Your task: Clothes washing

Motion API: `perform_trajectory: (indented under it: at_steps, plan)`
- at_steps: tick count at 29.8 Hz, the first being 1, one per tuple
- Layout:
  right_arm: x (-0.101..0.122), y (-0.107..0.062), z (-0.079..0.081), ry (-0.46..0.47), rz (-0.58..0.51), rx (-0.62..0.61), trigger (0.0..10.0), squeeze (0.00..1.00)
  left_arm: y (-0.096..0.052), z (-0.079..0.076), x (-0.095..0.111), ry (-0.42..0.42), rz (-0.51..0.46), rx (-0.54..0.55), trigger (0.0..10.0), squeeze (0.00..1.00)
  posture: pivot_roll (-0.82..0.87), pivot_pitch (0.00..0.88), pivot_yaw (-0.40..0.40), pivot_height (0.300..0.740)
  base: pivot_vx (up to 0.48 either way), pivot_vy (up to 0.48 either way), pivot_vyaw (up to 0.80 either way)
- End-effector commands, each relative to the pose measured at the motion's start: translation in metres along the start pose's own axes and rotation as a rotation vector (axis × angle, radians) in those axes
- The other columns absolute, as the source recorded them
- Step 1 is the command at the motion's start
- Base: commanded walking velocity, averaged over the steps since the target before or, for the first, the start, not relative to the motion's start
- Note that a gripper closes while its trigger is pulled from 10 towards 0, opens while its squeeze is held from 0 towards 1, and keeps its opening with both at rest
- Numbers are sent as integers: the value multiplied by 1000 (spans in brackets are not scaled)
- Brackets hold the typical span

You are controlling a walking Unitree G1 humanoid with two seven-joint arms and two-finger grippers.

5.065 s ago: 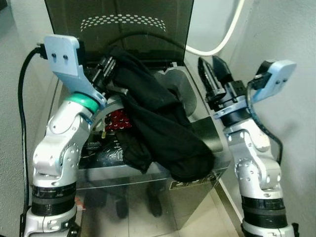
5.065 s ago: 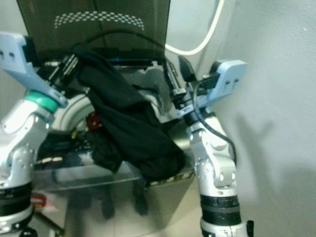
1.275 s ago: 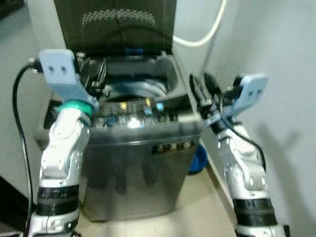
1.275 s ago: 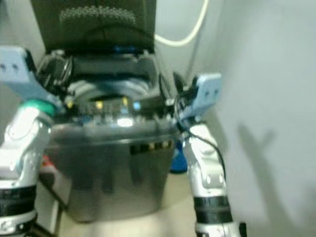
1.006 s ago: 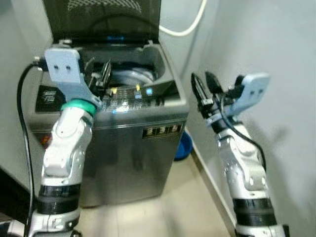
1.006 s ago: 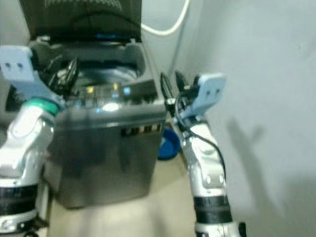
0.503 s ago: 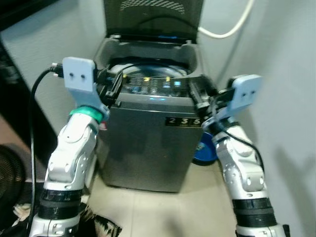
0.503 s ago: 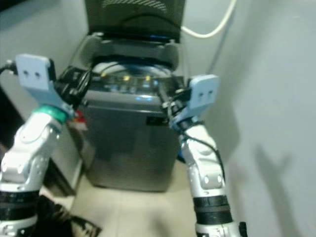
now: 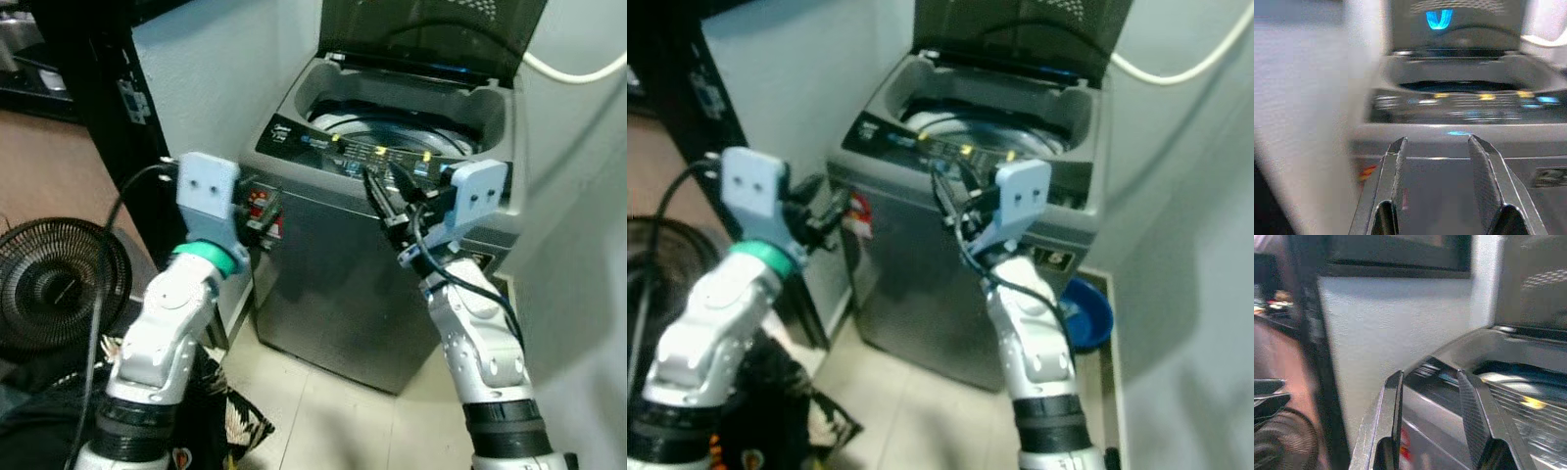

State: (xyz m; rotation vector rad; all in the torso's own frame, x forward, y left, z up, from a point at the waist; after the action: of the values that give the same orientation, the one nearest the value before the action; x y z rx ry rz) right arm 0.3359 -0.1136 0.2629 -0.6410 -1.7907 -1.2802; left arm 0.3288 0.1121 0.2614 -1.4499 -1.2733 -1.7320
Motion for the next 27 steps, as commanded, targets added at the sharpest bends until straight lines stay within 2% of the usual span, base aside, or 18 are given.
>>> perform_trajectory:
  at_steps: [1, 22, 27]
  plan:
    - [-5, -4, 1, 2, 19, 7, 10000, 0, -2, -2, -3, 4, 15, -5, 10000, 0, -13, 73, 8, 740, 0, 0, 794]
    - [-7, -4, 1, 13, 21, 4, 10000, 0, -1, 0, 1, 41, 3, 13, 10000, 0, -13, 73, 8, 740, 0, 0, 794]
    - [-12, -9, 0, 27, 41, 20, 10000, 0, -2, 2, -4, 29, 21, 23, 10000, 0, -13, 73, 8, 740, 0, 0, 794]
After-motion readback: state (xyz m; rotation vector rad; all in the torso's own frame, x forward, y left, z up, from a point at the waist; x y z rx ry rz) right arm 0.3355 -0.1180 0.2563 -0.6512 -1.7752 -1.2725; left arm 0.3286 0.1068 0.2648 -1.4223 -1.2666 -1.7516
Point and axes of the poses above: a point about 5 cm out from each wrist's last joint towards the gripper, its own y axis pointing out of the wrist towards the gripper, its own x axis along the axis of the wrist's last joint, z = x × y, the point moved 1 cm from there along y, pointing out of the wrist towards the gripper, and after that the axes turned 9 degrees about -y, right-handed, at the moved point
